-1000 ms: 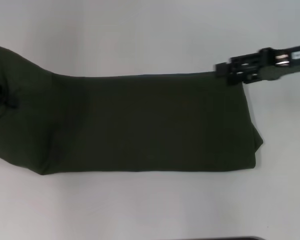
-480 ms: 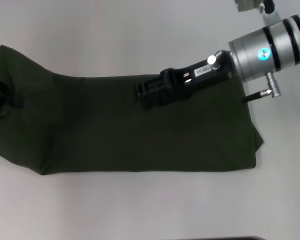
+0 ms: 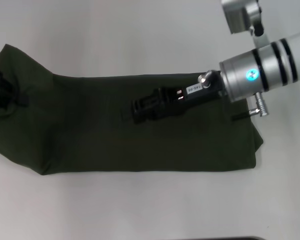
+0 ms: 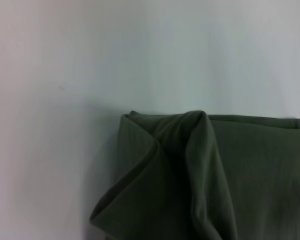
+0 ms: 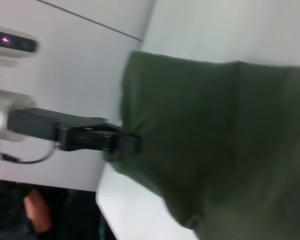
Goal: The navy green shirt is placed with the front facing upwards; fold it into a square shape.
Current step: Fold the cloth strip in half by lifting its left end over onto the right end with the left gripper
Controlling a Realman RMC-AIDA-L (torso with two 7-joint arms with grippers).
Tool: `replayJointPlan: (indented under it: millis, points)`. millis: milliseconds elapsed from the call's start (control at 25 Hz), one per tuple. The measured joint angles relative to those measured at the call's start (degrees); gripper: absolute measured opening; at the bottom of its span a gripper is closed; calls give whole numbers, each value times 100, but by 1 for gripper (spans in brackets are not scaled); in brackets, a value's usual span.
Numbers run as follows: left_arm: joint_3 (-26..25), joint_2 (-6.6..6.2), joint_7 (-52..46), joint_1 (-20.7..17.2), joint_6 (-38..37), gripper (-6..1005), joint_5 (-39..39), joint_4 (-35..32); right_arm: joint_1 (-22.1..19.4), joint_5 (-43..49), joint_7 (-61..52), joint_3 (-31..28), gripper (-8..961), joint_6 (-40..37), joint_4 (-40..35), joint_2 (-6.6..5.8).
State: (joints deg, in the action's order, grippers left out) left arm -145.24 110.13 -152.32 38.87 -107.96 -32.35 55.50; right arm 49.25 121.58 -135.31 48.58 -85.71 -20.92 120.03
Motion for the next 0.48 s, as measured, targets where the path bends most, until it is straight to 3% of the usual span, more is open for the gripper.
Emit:
replayJointPlan:
  millis: [320, 480]
  points:
    - [5, 18, 1, 25, 28, 111, 0, 8, 440, -21, -142, 521, 486, 725, 733, 63]
    - [-25, 17, 2, 32, 13, 111, 0, 31, 638, -22, -144, 541, 285, 943, 970, 89]
